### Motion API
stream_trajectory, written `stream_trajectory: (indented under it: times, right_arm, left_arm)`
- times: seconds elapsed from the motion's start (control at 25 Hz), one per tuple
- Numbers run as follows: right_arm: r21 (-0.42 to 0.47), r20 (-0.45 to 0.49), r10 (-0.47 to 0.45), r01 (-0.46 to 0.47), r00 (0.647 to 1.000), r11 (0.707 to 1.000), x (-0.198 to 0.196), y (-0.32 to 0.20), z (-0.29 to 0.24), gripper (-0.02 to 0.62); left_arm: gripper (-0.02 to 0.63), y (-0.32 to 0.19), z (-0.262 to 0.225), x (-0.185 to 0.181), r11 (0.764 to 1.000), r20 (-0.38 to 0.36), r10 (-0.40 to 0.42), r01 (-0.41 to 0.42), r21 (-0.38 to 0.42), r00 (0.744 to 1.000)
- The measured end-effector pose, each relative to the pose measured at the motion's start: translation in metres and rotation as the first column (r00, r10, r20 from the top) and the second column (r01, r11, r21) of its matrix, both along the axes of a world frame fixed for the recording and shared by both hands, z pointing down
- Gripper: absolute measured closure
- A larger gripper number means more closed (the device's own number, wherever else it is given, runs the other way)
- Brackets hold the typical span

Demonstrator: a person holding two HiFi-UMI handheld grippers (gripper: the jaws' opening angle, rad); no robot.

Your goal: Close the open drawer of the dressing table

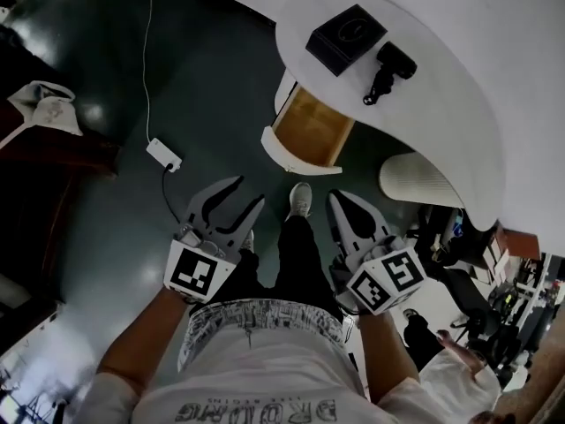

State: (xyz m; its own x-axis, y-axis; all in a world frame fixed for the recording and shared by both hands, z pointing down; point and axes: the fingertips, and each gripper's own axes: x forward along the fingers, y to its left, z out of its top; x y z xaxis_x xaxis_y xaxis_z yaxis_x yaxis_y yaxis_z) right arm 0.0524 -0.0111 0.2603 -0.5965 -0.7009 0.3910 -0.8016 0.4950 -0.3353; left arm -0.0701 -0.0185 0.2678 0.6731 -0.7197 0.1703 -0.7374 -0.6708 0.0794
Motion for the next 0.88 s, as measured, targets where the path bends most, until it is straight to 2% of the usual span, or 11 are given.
stream_trajectory:
  times: [0.2,0.48,0.88]
  right_arm:
    - [-0.031,-0.014,-0.088,0.087,0.996,0.996,-0.003,-0.036,0.027,0.588]
    - [-0.090,-0.010,-0.207,0.205,0.978,0.974,0.004,-0.083,0.074,0.588]
    - [-0.154,0.018,-0.354,0.352,0.935,0.923,0.001,-0.132,0.133,0.588]
  left_arm:
    - [0.426,-0.022,0.048,0.010,0.998,0.001,-0.050,0.050,-0.045,0.999]
    - [0.426,-0.049,0.123,0.036,0.984,0.006,-0.125,0.124,-0.131,0.992]
    - [0.426,-0.066,0.230,0.062,0.937,0.006,-0.233,0.226,-0.267,0.972]
